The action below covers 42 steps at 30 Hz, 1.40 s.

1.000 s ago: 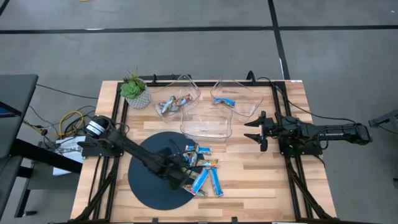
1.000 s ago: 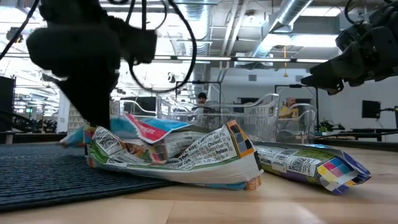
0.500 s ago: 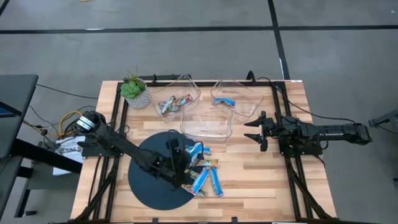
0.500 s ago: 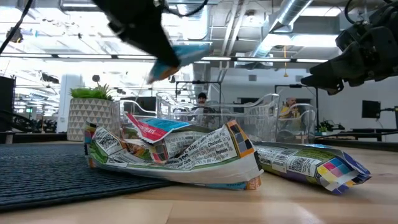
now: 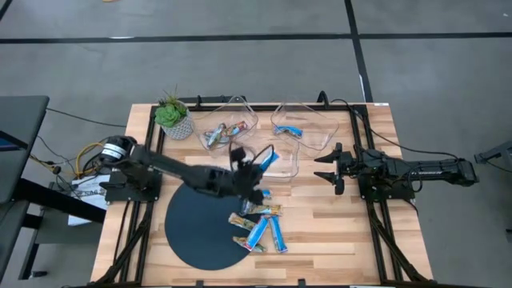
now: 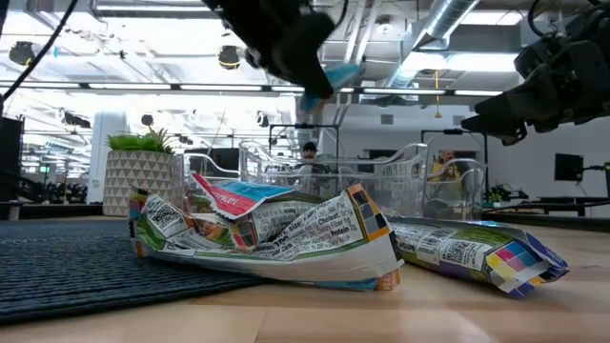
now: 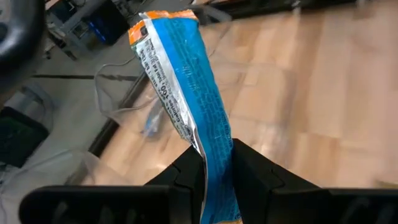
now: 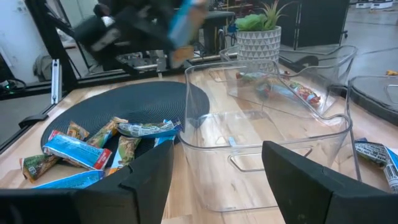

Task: Pick and place Granola Bars by type
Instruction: Put the yellow granola bar into the middle transparent bin, then put the blue granola bar into the right transparent bin

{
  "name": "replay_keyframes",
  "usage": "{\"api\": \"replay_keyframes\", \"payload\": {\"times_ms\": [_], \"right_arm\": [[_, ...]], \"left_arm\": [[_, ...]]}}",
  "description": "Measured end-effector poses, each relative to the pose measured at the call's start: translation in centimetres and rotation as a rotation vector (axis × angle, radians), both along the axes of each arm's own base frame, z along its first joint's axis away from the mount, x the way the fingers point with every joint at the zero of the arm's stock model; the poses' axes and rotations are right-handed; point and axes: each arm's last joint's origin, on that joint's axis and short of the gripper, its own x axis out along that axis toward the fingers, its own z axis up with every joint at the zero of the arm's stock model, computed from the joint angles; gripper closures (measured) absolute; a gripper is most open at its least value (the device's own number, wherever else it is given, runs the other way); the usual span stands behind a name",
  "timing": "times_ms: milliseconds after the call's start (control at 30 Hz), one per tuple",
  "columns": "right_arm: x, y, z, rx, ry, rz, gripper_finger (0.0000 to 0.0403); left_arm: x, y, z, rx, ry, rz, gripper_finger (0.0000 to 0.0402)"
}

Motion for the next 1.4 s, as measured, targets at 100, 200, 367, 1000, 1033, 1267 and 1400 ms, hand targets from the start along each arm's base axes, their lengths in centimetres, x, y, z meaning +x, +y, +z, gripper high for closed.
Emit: {"api": "replay_keyframes", "payload": {"times_ms": [100,200,367,1000,1033,1267,1400], "right_arm": [[0.0,0.0,0.0,0.000,0.000,0.000,0.0163],[0.0,0.0,0.0,0.000,0.000,0.000,0.0163],[0.0,0.0,0.0,0.000,0.000,0.000,0.0163],[0.0,0.0,0.0,0.000,0.001,0.000,0.0163],[0.0,0.0,0.0,0.000,0.002,0.000,0.0163],[0.0,0.0,0.0,0.000,0.001,0.000,0.0163],[0.0,0.0,0.0,0.000,0.000,0.000,0.0163]], "left_arm": [[0.4,2.2,-0.2,0.010,0.064,-0.051,0.0338],[0.7,3.7,-0.8,0.018,0.132,-0.109,0.0338],[0.9,5.4,-1.8,0.010,0.239,-0.210,0.0338],[0.9,8.1,-4.8,-0.132,0.347,-0.150,0.0292],[0.8,8.1,-4.8,-0.136,0.345,-0.145,0.0281],[0.9,7.9,-4.7,-0.102,0.337,-0.109,0.0212],[0.9,7.2,-3.7,-0.053,0.293,-0.104,0.0197]]}}
